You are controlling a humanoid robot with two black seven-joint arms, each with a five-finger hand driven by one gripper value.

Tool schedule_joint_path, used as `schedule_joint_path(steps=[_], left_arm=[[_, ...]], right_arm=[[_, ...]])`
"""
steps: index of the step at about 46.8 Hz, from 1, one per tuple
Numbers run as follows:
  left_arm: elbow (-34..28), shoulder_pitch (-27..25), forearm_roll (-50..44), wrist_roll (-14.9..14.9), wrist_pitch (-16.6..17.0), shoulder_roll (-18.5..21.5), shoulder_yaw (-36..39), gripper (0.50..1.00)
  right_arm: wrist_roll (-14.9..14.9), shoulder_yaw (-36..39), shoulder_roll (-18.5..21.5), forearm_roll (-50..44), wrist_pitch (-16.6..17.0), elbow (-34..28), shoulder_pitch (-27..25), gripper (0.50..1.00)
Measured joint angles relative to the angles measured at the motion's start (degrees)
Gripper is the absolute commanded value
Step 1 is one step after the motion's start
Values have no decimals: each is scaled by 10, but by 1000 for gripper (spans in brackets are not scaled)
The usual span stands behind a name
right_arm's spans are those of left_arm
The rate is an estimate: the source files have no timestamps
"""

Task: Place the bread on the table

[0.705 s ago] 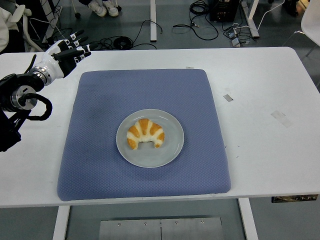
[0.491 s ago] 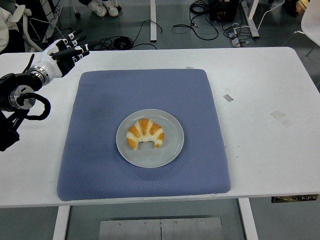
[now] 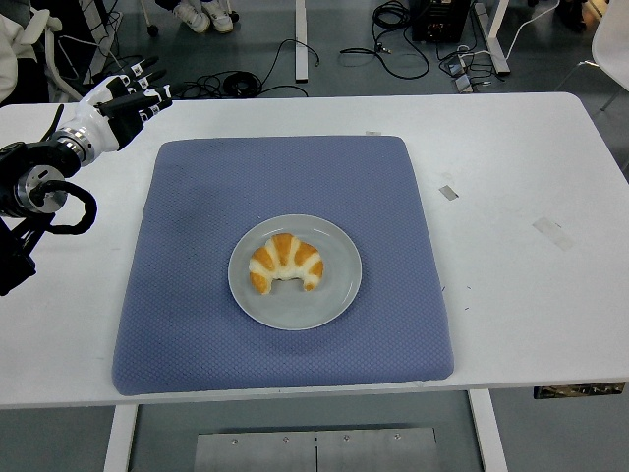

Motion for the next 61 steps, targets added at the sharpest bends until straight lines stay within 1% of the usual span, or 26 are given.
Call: schedule_joint_path(steps=[15,20,26,31,38,49,61], left_arm=[[-2,-4,3,-1,5,-1,4,992],[-6,-8,10,-7,4,0,6,992],[-2,-28,16,-8,5,-1,28,992],[-2,-35,15,-8,5,0,47,992],[-3,-35,6,-3,-1,3,45,995],[-5,-35,6,-7,-2,12,40,993],[-5,-38,16,-7,17,13,49,993]], right_arm=[[0,0,0,0,0,0,0,1000],[0,0,0,0,0,0,0,1000],[0,0,0,0,0,0,0,1000],[0,0,0,0,0,0,0,1000],[0,0,0,0,0,0,0,1000],[0,0,0,0,0,0,0,1000],[0,0,0,0,0,0,0,1000]])
